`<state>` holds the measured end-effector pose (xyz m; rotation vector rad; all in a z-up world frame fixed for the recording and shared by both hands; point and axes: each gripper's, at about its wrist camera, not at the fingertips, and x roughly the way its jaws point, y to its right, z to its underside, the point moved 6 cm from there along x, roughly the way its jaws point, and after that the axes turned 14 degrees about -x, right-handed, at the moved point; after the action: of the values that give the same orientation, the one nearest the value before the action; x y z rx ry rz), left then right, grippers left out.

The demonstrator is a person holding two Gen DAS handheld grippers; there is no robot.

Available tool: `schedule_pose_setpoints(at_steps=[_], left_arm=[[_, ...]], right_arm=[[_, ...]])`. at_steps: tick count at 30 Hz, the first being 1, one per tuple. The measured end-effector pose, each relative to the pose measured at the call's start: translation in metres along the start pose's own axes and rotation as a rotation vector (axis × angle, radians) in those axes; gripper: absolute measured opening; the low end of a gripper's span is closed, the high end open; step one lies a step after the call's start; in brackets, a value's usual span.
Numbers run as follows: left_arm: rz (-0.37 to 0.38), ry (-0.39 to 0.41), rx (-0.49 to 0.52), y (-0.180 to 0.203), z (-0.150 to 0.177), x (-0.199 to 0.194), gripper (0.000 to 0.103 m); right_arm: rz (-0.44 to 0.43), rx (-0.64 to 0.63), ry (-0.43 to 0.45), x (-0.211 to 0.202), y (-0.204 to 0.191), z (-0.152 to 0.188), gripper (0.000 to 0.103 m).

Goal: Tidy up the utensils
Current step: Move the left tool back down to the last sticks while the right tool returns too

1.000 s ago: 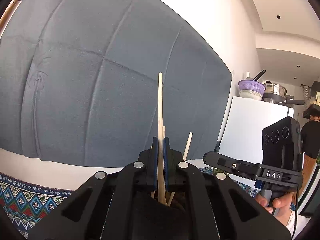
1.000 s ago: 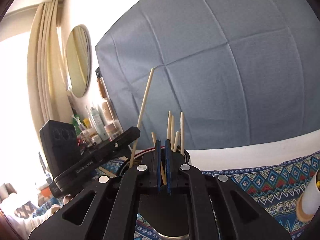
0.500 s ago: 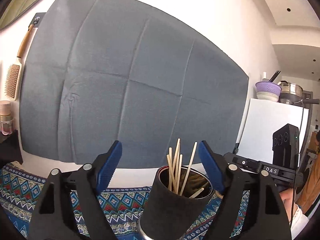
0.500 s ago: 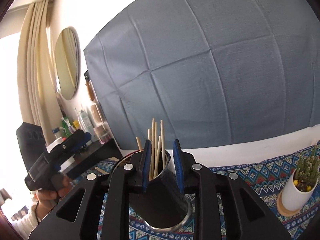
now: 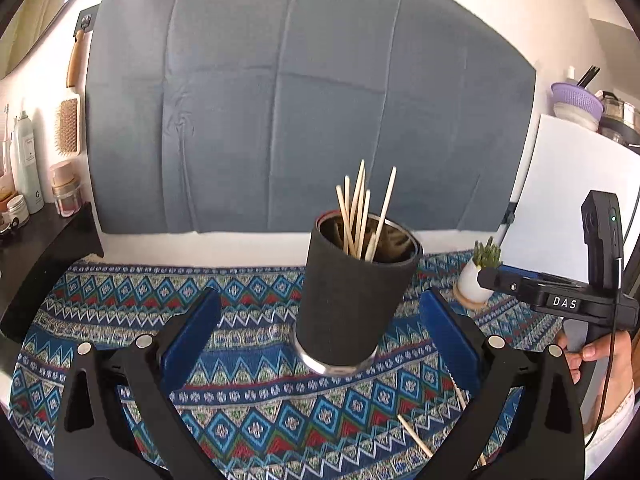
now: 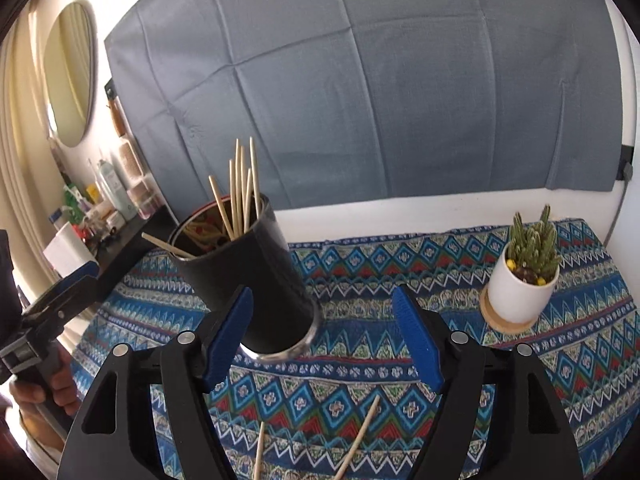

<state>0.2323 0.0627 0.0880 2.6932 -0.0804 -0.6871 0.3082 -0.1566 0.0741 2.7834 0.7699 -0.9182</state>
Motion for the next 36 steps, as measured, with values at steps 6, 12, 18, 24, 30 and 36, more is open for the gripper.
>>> schedule_pose_setpoints(at_steps=[6, 12, 18, 24, 30, 36], left_arm=[[-0.023, -0.161, -0.027, 0.004, 0.048, 0.006, 0.097], [-0.037, -0.287, -0.006, 0.012, 0.1, 0.018, 0.097], [-0.097, -0.347, 0.036, 0.017, 0.137, 0.027, 0.097], [-0.107, -0.412, 0.032, 0.024, 0.158, 0.031, 0.097], [-0.111, -0.465, 0.029, 0.037, 0.174, 0.034, 0.097], [-0.164, -0.501, -0.006, 0.047, 0.19, 0.041, 0.097]], right_arm=[[0.031, -0.018, -0.118, 0.003, -0.005, 0.044, 0.084], [0.043, -0.006, -0.247, 0.012, -0.007, 0.096, 0.084], [0.075, -0.022, -0.35, 0.025, -0.011, 0.136, 0.084], [0.129, -0.058, -0.395, 0.031, -0.014, 0.153, 0.084], [0.149, -0.089, -0.368, 0.031, -0.014, 0.157, 0.089], [0.153, -0.094, -0.338, 0.028, -0.01, 0.158, 0.091]])
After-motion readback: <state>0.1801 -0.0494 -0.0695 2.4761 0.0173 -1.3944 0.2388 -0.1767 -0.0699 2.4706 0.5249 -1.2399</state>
